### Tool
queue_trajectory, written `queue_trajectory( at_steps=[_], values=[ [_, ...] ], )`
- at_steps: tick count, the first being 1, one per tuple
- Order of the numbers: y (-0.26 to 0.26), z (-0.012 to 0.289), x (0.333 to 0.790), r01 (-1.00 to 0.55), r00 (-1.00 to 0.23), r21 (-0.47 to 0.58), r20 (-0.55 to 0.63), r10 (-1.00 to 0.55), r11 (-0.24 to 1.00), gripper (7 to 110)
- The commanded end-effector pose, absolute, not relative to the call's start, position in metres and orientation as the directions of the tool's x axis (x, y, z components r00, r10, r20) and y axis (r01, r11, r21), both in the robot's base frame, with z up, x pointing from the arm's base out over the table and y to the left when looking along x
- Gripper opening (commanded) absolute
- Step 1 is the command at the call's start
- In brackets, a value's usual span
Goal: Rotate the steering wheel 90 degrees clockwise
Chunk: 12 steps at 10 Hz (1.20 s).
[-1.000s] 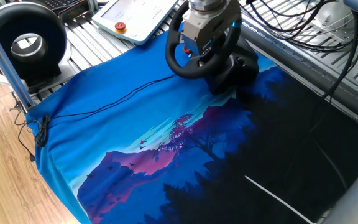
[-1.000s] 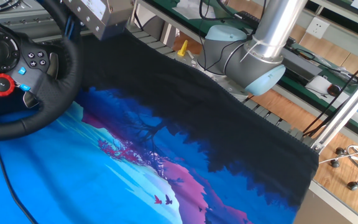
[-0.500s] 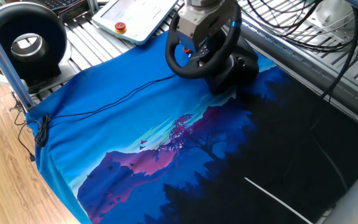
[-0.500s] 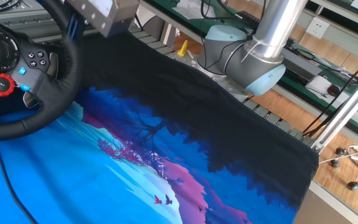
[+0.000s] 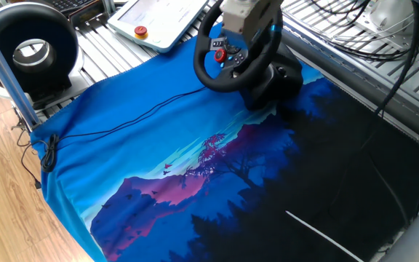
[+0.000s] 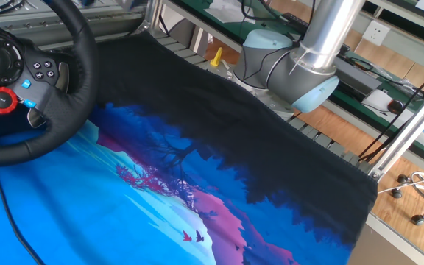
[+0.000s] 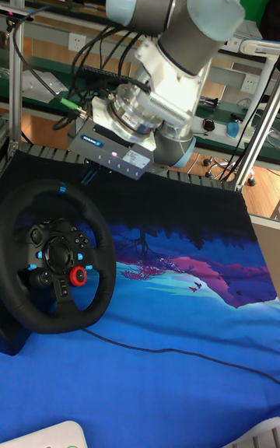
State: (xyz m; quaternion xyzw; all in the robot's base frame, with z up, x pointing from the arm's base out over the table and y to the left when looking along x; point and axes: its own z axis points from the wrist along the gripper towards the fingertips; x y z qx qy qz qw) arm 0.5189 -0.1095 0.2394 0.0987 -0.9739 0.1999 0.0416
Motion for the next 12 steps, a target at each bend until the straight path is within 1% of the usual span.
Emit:
queue_trajectory(
  at_steps=[1, 2, 3, 4, 6, 7, 8, 9, 10, 11, 12],
  values=[
    [-0.119, 0.25, 0.537, -0.226, -0.97, -0.363, -0.005, -0.244, 0.904, 7],
    [-0.131, 0.261, 0.532, -0.228, -0.968, -0.401, 0.0, -0.25, 0.887, 7],
    [-0.136, 0.271, 0.526, -0.23, -0.967, -0.408, -0.003, -0.253, 0.884, 7],
    [-0.136, 0.275, 0.516, -0.237, -0.965, -0.383, -0.011, -0.261, 0.893, 7],
    [-0.144, 0.271, 0.527, -0.306, -0.928, -0.369, -0.092, -0.362, 0.878, 7],
    [-0.155, 0.272, 0.537, -0.349, -0.896, -0.411, -0.119, -0.429, 0.843, 7],
    [-0.179, 0.283, 0.553, -0.385, -0.85, -0.524, -0.119, -0.513, 0.759, 7],
    [-0.188, 0.283, 0.56, -0.398, -0.829, -0.565, -0.117, -0.547, 0.723, 7],
    [-0.173, 0.267, 0.558, -0.404, -0.832, -0.51, -0.14, -0.537, 0.759, 7],
    [-0.165, 0.26, 0.559, -0.399, -0.836, -0.487, -0.156, -0.527, 0.777, 7],
    [-0.156, 0.256, 0.546, -0.425, -0.843, -0.439, -0.129, -0.523, 0.792, 7]
  ],
)
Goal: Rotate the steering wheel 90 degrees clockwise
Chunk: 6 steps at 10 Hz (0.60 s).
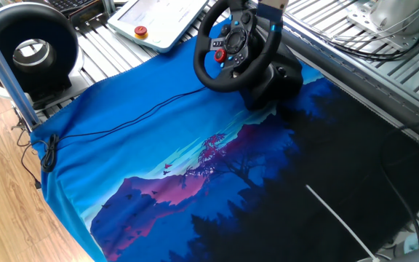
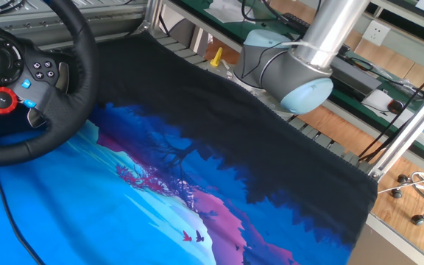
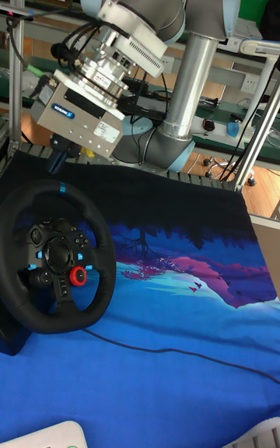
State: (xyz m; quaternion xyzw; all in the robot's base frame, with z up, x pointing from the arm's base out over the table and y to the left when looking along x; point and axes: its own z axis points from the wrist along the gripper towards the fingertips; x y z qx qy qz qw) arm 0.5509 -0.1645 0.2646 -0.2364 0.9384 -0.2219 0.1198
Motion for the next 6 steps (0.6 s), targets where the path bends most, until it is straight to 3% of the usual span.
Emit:
queue_trajectory(
  at_steps=[1, 2, 3, 4, 5, 6],
  values=[
    [-0.137, 0.256, 0.548, -0.44, -0.828, -0.398, -0.166, -0.535, 0.805, 7],
    [-0.131, 0.262, 0.551, -0.4, -0.837, -0.402, -0.206, -0.507, 0.824, 7],
    [-0.146, 0.27, 0.54, -0.308, -0.884, -0.458, -0.186, -0.429, 0.834, 7],
    [-0.142, 0.267, 0.527, -0.269, -0.912, -0.442, -0.169, -0.374, 0.856, 7],
    [-0.137, 0.264, 0.526, -0.238, -0.924, -0.415, -0.182, -0.336, 0.878, 7],
    [-0.113, 0.252, 0.518, -0.241, -0.933, -0.309, -0.187, -0.308, 0.92, 7]
  ],
)
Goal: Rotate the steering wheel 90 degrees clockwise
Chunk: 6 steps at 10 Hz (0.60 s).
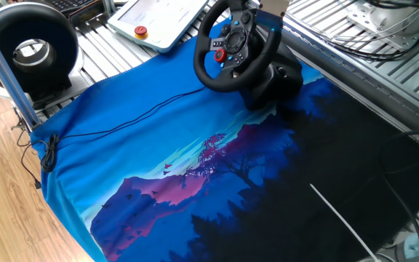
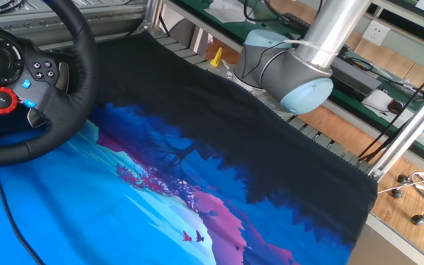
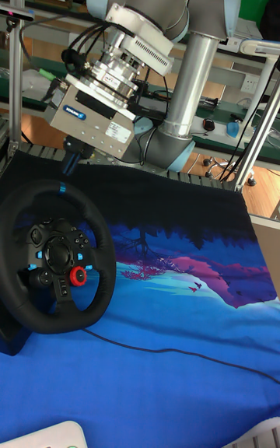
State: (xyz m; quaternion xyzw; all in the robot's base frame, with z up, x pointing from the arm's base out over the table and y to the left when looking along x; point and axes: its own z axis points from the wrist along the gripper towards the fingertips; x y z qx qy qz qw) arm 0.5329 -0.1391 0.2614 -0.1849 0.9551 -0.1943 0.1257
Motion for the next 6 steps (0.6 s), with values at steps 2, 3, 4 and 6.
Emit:
queue_trajectory(
  at_steps=[2, 3, 4, 6],
  values=[
    [-0.066, 0.238, 0.486, -0.355, -0.925, -0.089, -0.113, -0.364, 0.93, 7],
    [-0.054, 0.242, 0.5, -0.354, -0.915, -0.063, -0.186, -0.359, 0.933, 7],
    [-0.063, 0.247, 0.521, -0.274, -0.919, -0.1, -0.264, -0.291, 0.956, 7],
    [-0.129, 0.26, 0.526, -0.249, -0.922, -0.335, -0.204, -0.328, 0.909, 7]
  ],
)
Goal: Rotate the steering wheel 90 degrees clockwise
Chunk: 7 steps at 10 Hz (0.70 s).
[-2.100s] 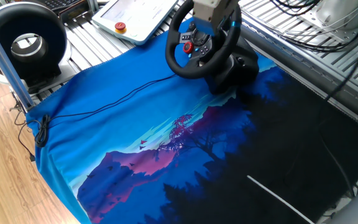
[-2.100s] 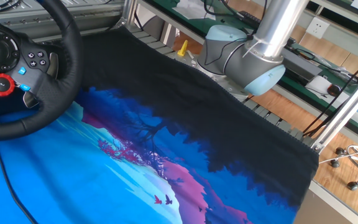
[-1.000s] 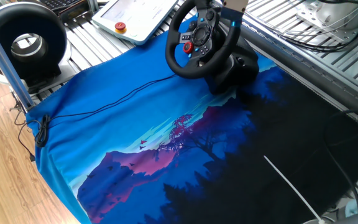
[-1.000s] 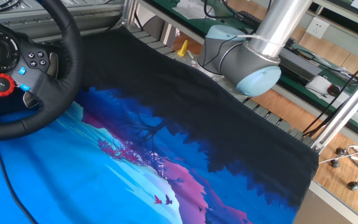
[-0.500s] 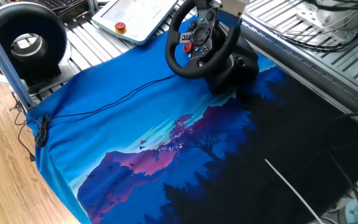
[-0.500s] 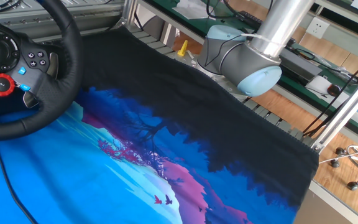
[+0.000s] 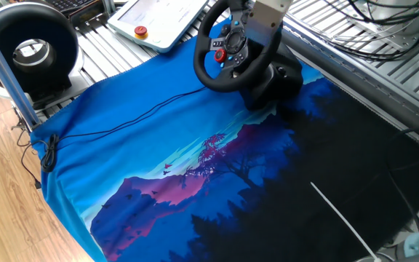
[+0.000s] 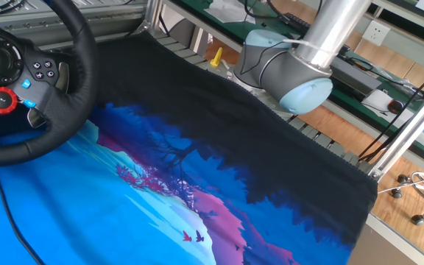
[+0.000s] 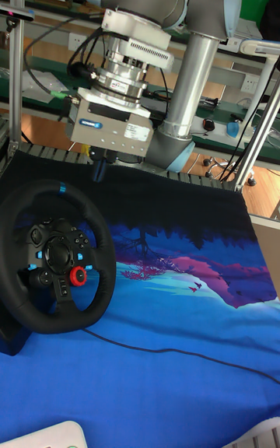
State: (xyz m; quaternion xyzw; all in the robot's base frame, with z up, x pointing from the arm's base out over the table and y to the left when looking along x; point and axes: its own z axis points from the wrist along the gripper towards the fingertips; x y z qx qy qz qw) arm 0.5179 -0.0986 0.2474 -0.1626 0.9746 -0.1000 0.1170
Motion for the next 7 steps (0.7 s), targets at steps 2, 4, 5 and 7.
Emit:
queue_trajectory(
  at_steps=[2, 4, 5, 7],
  values=[
    [-0.179, 0.277, 0.54, -0.252, -0.915, -0.512, -0.149, -0.374, 0.821, 7],
    [-0.181, 0.264, 0.556, -0.284, -0.899, -0.487, -0.165, -0.406, 0.826, 7],
    [-0.183, 0.267, 0.556, -0.284, -0.898, -0.497, -0.162, -0.409, 0.82, 7],
    [-0.187, 0.266, 0.564, -0.282, -0.894, -0.523, -0.161, -0.419, 0.804, 7]
  ],
)
